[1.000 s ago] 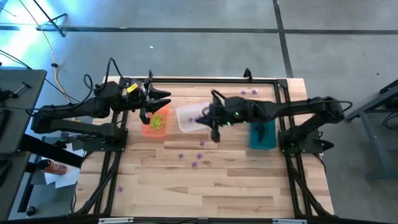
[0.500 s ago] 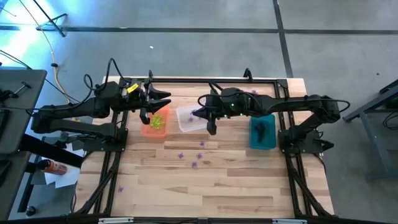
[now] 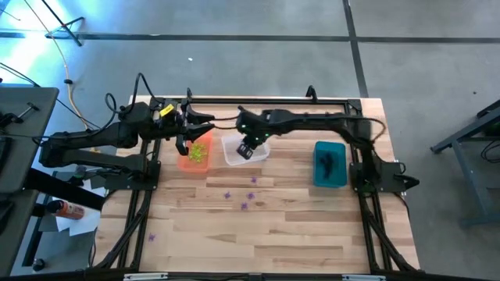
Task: Sort Halloween decoration
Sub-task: Put the purple spider toy into the transparent bin
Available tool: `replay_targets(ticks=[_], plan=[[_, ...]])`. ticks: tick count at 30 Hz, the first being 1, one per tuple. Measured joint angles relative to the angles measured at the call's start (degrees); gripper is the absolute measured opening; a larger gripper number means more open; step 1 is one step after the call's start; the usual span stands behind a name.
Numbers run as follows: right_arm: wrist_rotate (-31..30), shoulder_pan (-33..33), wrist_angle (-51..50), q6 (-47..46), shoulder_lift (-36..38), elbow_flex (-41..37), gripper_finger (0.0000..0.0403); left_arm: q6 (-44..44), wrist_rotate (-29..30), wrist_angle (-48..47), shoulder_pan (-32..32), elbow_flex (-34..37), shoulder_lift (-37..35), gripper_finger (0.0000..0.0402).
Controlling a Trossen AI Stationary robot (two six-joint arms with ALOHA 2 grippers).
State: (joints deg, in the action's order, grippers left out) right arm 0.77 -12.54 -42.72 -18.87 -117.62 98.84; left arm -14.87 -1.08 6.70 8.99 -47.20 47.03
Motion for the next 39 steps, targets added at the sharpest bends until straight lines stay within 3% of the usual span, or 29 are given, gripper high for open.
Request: replay_targets(ticks=[7, 19, 29, 35, 39], plan=[[-1.5, -1.8, -0.7, -4.9, -10.0, 2.7, 0.0000, -0.6, 0.1, 0.0, 0.0, 0.0, 0.0, 0.0131], [-0.4, -2.1, 1.9, -6.8, -11.8, 3.5, 0.0006, -1.5, 0.1, 0.0, 0.0, 0.0, 0.0, 0.0131], [2.7, -2.1, -0.4, -4.1, -11.7, 6.7, 0.0135, -3.0, 0.1, 0.0, 0.0, 0.0, 0.0, 0.0131], [3.9, -1.6, -2.5, 6.4, -5.4, 8.3, 0.0164, -3.5, 0.1, -0.1, 0.0, 0.0, 0.0, 0.0131], [3.9, -1.1, -3.3, 10.2, 2.6, 2.6, 0.0165, -2.6, 0.1, -0.8, 0.0, 0.0, 0.0, 0.0131]])
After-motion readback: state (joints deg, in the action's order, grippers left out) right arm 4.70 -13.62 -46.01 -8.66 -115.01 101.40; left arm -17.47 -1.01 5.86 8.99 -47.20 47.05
